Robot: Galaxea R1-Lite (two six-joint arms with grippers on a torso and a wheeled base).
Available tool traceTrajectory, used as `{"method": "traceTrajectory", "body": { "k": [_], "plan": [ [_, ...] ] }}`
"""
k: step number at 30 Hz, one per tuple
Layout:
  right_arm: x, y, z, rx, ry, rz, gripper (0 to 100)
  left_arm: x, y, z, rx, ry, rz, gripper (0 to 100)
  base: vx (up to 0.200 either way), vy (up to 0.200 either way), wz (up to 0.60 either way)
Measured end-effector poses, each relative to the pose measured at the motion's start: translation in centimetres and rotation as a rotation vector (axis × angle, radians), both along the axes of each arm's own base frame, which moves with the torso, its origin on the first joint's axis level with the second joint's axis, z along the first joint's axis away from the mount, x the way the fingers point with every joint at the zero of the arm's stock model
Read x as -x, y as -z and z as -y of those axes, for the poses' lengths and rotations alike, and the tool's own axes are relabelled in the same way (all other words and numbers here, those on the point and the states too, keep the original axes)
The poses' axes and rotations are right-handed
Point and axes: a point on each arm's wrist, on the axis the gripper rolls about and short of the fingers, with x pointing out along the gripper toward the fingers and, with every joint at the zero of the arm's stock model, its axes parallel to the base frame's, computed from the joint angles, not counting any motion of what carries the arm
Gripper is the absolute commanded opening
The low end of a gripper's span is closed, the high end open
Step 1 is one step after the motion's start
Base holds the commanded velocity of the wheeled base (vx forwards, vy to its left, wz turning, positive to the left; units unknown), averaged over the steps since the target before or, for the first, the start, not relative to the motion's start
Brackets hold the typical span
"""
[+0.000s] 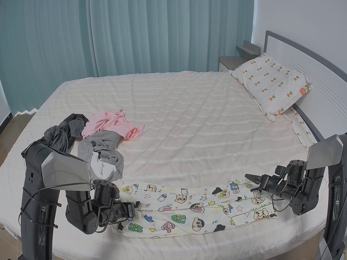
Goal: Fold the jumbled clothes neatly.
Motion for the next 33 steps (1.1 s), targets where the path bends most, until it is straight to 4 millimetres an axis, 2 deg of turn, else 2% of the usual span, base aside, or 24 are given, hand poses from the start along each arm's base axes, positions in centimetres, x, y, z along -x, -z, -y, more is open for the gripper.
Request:
{"method": "traceTrajectory", "body": {
  "k": [7,13,17,23,33],
  "plan": [
    [0.0,0.0,0.0,-0.001,-0.001,-0.002,100,0.3,-1.4,-0.7,0.000,-0.018,0.003,0,0.000,0.000,0.00],
    [0.0,0.0,0.0,-0.003,0.000,-0.002,100,0.5,-3.1,-2.3,-0.021,-0.067,-0.061,0,0.000,0.000,0.00],
    [0.0,0.0,0.1,-0.004,0.003,-0.001,100,-0.2,-4.7,-4.4,-0.012,-0.134,-0.020,0,0.000,0.000,0.00],
    [0.0,-0.1,0.1,-0.007,0.005,0.000,100,-0.7,-5.9,-7.1,-0.007,-0.210,0.017,0,0.000,0.000,0.00],
    [-0.2,-0.2,0.4,-0.010,0.012,0.007,100,-0.5,-8.9,-12.0,0.052,-0.315,0.036,0,0.000,0.000,0.00]
  ]
}}
